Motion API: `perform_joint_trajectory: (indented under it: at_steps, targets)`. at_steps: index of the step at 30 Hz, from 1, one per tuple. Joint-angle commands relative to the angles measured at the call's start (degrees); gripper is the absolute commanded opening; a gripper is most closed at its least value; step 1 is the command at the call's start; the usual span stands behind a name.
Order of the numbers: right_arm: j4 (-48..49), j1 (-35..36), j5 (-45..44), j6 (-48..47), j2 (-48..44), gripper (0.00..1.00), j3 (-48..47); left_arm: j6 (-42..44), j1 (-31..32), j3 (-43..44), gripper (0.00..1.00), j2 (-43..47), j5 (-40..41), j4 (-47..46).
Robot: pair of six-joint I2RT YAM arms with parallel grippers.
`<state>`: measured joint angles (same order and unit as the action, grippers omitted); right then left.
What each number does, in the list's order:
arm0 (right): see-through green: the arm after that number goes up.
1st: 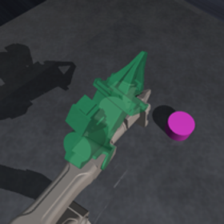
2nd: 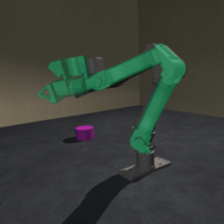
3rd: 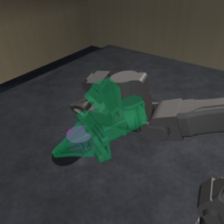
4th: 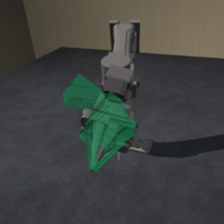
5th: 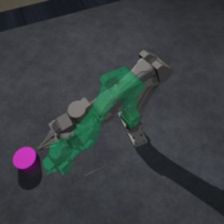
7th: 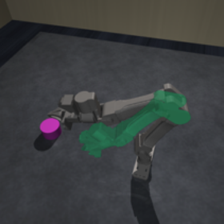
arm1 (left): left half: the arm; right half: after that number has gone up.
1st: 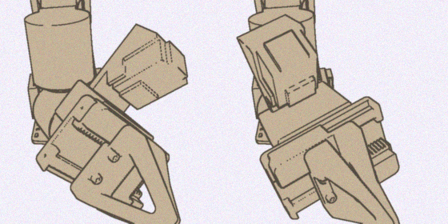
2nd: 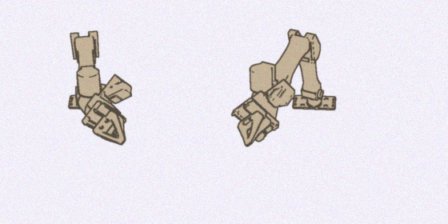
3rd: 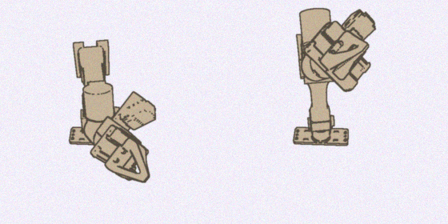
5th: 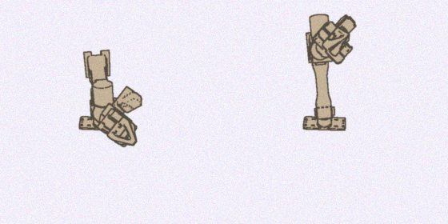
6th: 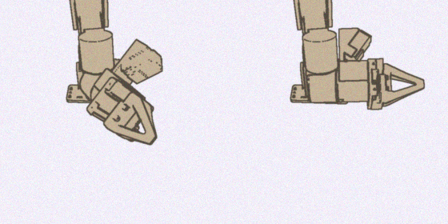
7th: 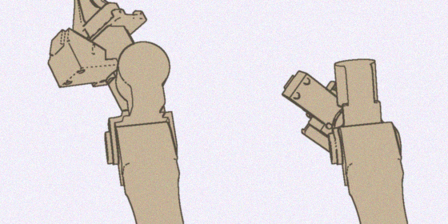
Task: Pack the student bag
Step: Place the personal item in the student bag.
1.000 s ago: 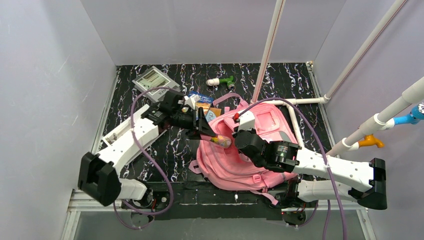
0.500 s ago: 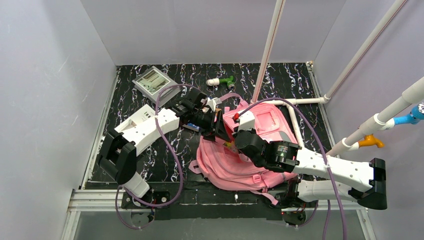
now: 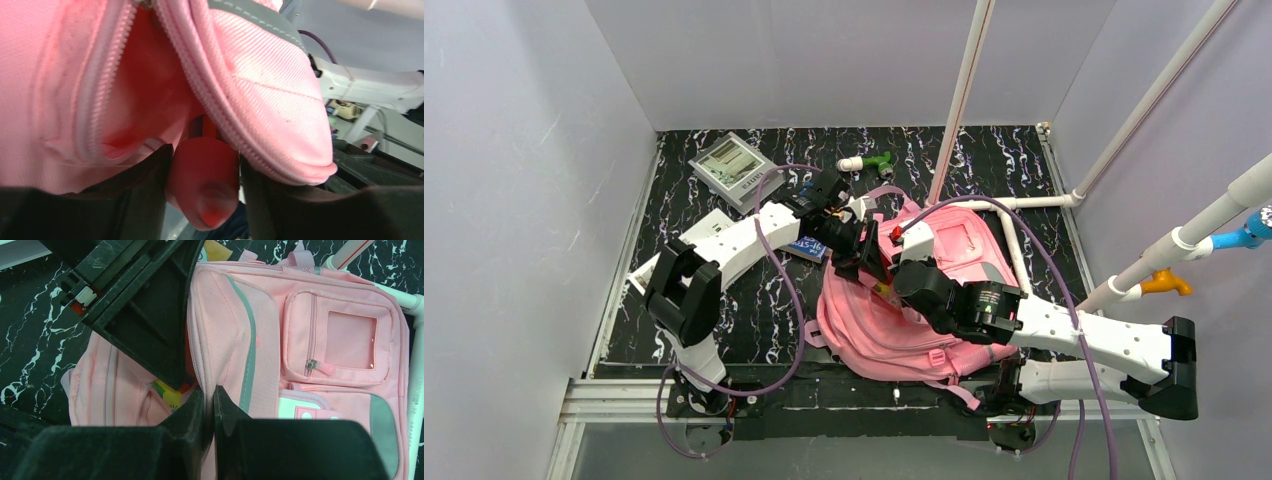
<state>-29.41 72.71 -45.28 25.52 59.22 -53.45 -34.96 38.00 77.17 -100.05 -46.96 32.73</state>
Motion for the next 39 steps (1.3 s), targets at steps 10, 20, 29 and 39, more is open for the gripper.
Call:
perform_joint_trajectory:
  at_steps: [10,20,29,39]
  targets:
    - [6.89,0.15,-1.96,-0.07,-3.37,0.01,-2.93,2.53,-0.34,0.29,0.77,10.21,16.04,4.78]
    - [7.76,0.15,-1.57,-0.59,-2.56,0.01,-2.82,-0.92,2.32,-9.68,0.36,19.34,18.82,-0.25]
    - [7.04,0.15,-0.93,0.39,-3.49,0.01,-2.76,-4.22,5.67,-10.13,0.13,15.07,29.13,-3.86]
    - [7.40,0.15,0.04,0.99,-2.39,0.01,-3.43,-5.12,7.48,3.15,0.13,4.39,25.49,-5.20]
